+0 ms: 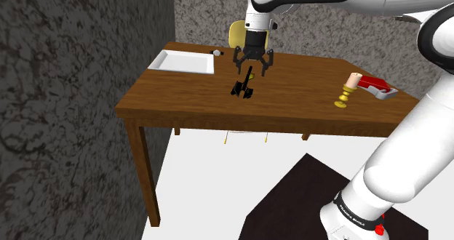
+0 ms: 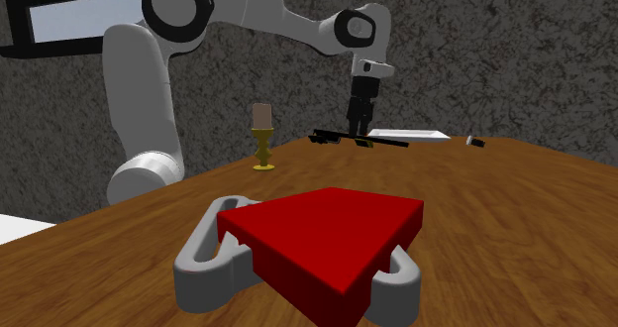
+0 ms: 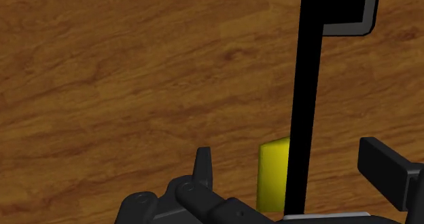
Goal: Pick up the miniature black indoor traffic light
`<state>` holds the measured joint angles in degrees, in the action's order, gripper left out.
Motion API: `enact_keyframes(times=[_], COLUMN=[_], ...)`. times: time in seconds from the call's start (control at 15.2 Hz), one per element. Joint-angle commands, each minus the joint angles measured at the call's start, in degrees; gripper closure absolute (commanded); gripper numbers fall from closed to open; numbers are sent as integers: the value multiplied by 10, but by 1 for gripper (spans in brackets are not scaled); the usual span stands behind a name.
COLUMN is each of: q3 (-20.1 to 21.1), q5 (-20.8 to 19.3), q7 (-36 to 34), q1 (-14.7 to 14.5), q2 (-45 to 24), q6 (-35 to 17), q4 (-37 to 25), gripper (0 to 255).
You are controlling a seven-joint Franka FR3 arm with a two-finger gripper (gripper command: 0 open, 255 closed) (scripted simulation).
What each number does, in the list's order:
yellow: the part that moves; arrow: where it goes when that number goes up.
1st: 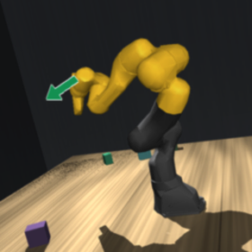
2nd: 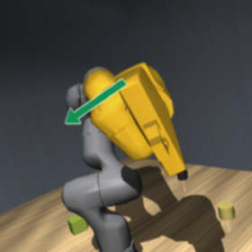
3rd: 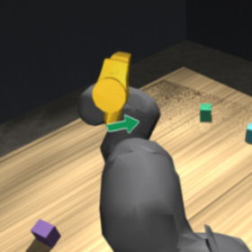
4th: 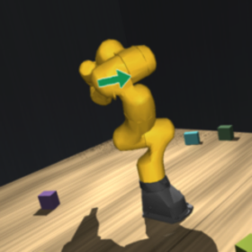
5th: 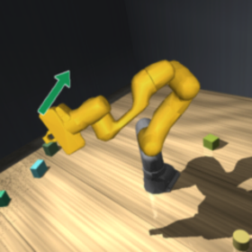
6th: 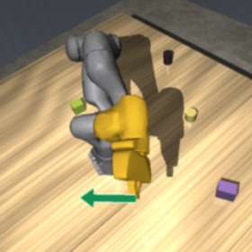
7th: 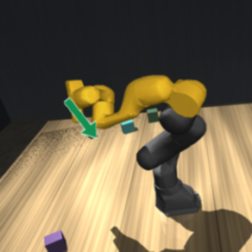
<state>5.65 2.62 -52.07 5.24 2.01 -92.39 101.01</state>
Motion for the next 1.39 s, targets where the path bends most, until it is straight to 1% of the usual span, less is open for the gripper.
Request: enact_keyframes(times=[0.0, 0.07, 0.2, 0.26, 0.86, 1.32], q3=[1, 1, 1, 1, 1, 0], q5=[0, 0, 0, 0, 0, 0], q7=[-1, -1, -1, -1, -1, -3], q1=[-1, -1, -1, -1, -1, 0], q2=[0, 0, 0, 0, 0, -4], q6=[-15, -27, -27, -26, -27, 28], q4=[14, 27, 27, 26, 27, -32], gripper=[0, 0, 0, 255, 255, 255])
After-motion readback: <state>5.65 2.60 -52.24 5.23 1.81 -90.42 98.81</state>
